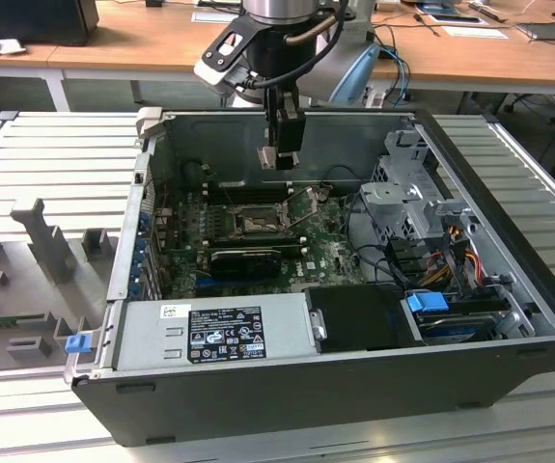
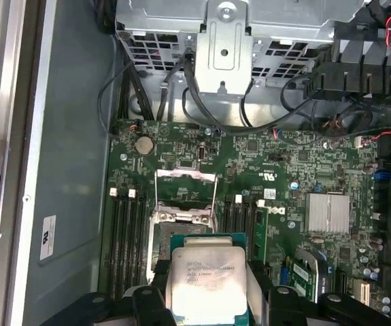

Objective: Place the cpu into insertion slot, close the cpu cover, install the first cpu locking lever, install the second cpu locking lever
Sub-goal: 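Place the cpu into insertion slot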

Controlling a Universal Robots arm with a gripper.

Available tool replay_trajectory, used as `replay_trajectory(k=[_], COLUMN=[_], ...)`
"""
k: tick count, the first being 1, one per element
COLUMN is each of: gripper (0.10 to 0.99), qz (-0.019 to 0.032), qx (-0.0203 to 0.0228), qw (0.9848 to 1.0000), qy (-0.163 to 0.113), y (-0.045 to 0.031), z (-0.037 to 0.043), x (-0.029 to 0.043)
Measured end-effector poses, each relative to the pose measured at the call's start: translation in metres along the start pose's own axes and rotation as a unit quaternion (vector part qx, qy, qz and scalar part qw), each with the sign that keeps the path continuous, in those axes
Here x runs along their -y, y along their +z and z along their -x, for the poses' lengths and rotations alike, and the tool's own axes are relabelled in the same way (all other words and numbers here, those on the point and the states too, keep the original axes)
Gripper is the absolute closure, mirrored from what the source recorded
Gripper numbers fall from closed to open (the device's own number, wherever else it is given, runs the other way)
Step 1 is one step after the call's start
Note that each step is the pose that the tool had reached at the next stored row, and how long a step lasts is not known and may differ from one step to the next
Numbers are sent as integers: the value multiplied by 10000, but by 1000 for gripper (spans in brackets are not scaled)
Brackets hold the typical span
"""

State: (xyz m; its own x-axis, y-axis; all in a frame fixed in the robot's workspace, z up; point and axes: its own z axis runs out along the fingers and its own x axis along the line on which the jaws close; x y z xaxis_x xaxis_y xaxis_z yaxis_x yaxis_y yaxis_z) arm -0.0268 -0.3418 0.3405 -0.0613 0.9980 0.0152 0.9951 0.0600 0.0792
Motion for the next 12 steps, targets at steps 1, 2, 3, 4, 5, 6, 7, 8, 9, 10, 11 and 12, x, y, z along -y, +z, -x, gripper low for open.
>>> replay_trajectory(k=[1,2,3,4,5,6,7,8,9,10,11,12], gripper=[561,561,561,561,561,561,561,561,561,561,561,561], qz=[0,-1,-2,-2,-2,-3,-3,-4,-4,-4,-5,-8], qx=[0,1,2,2,3,3,3,3,3,4,3,4], qw=[10000,10000,10000,10000,10000,10000,10000,10000,10000,10000,10000,10000], qy=[6,14,23,29,35,38,41,46,48,49,53,57], y=[3,7,11,15,21,25,29,36,39,42,51,61], z=[0,0,0,0,0,0,0,0,1,1,1,1], x=[0,1,1,1,1,2,2,3,3,3,4,5])
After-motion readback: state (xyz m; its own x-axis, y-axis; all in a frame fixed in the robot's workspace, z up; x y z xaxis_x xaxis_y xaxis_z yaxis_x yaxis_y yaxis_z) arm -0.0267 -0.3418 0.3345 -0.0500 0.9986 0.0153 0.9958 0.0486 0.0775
